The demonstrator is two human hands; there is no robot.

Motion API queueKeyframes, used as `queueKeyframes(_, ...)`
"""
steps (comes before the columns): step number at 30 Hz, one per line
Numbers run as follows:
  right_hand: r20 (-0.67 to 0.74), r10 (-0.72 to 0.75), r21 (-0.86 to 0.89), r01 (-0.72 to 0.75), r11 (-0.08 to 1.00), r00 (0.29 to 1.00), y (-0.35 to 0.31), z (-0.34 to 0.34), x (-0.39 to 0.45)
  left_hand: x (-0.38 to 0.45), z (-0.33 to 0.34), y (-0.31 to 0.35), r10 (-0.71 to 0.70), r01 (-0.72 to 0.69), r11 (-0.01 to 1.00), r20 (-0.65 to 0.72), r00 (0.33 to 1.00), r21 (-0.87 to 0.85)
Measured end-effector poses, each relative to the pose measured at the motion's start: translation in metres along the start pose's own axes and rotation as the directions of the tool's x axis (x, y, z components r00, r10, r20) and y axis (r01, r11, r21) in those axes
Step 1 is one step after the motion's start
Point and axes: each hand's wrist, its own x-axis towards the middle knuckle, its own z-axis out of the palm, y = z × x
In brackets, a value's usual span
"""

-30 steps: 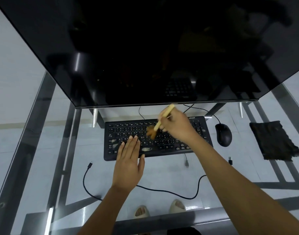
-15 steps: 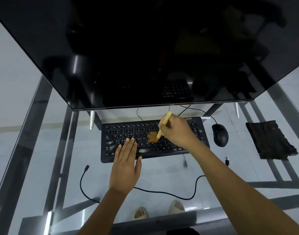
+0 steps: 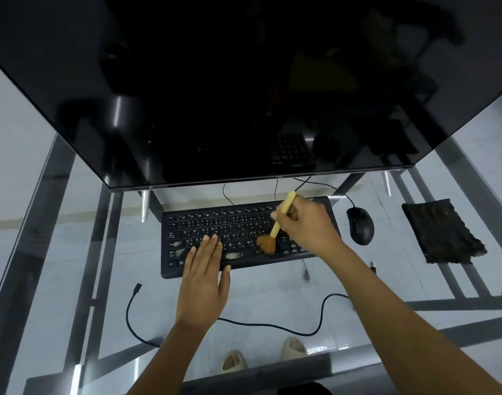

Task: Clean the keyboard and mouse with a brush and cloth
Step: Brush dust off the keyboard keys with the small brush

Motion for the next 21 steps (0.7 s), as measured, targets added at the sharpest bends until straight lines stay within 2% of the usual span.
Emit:
queueKeyframes(2, -0.197, -0.005, 0.066, 0.018, 0.998, 0.98, 0.003, -0.004, 0.0, 0.0, 0.0, 0.001, -0.002, 0.002, 1.0, 0.002, 1.0, 0.001)
queueKeyframes(3, -0.196, 0.013, 0.131, 0.013, 0.991, 0.981, 0.005, -0.007, 0.002, 0.0, 0.0, 0.001, -0.004, 0.004, 1.0, 0.002, 1.0, 0.009)
queueKeyframes(5, 0.016, 0.028, 0.183, -0.03, 0.983, 0.999, 0.008, -0.009, 0.004, 0.001, 0.0, 0.001, 0.003, -0.003, 1.0, 0.004, 1.0, 0.027)
queueKeyframes(6, 0.095, 0.014, 0.132, -0.026, 0.991, 0.995, 0.01, -0.009, 0.003, 0.002, 0.0, 0.002, 0.013, -0.013, 0.999, 0.005, 1.0, 0.038)
queueKeyframes(7, 0.071, -0.014, 0.081, 0.008, 0.997, 0.997, 0.012, -0.008, 0.003, 0.004, 0.0, 0.004, 0.023, -0.023, 0.999, 0.006, 1.0, 0.048)
queueKeyframes(8, -0.037, -0.039, 0.049, 0.041, 0.998, 0.999, 0.013, -0.009, 0.003, 0.006, -0.001, 0.008, 0.034, -0.035, 0.998, 0.008, 0.999, 0.054)
queueKeyframes(9, -0.162, -0.044, 0.07, 0.056, 0.996, 0.986, 0.015, -0.01, 0.004, 0.009, -0.001, 0.013, 0.049, -0.05, 0.997, 0.015, 0.999, 0.059)
queueKeyframes(10, -0.217, -0.026, 0.114, 0.052, 0.992, 0.976, 0.017, -0.012, 0.006, 0.013, 0.0, 0.018, 0.065, -0.066, 0.996, 0.023, 0.998, 0.062)
queueKeyframes(11, -0.184, 0.004, 0.173, 0.028, 0.985, 0.983, 0.018, -0.013, 0.009, 0.017, 0.001, 0.023, 0.082, -0.084, 0.994, 0.032, 0.996, 0.063)
queueKeyframes(13, 0.014, 0.046, 0.237, -0.048, 0.97, 0.999, 0.018, -0.011, 0.011, 0.026, 0.005, 0.033, 0.109, -0.114, 0.991, 0.071, 0.992, 0.066)
queueKeyframes(14, 0.003, 0.058, 0.202, -0.057, 0.978, 0.998, 0.02, -0.01, 0.011, 0.03, 0.007, 0.038, 0.121, -0.128, 0.989, 0.098, 0.988, 0.069)
queueKeyframes(16, -0.207, 0.059, 0.114, -0.036, 0.993, 0.977, 0.023, -0.013, 0.013, 0.037, 0.012, 0.047, 0.14, -0.154, 0.984, 0.154, 0.978, 0.089)
queueKeyframes(17, -0.256, 0.071, 0.131, -0.039, 0.991, 0.964, 0.026, -0.017, 0.015, 0.04, 0.014, 0.052, 0.148, -0.169, 0.98, 0.183, 0.972, 0.108)
queueKeyframes(18, -0.224, 0.092, 0.177, -0.052, 0.983, 0.97, 0.028, -0.02, 0.015, 0.043, 0.017, 0.056, 0.152, -0.183, 0.974, 0.211, 0.965, 0.132)
queueKeyframes(19, -0.12, 0.111, 0.223, -0.082, 0.971, 0.987, 0.029, -0.021, 0.015, 0.045, 0.019, 0.059, 0.151, -0.192, 0.969, 0.238, 0.959, 0.158)
queueKeyframes(20, -0.045, 0.11, 0.207, -0.098, 0.973, 0.993, 0.031, -0.022, 0.014, 0.046, 0.021, 0.062, 0.145, -0.195, 0.964, 0.258, 0.955, 0.18)
queueKeyframes(21, -0.067, 0.103, 0.122, -0.094, 0.988, 0.992, 0.034, -0.024, 0.014, 0.047, 0.023, 0.064, 0.138, -0.193, 0.962, 0.267, 0.954, 0.195)
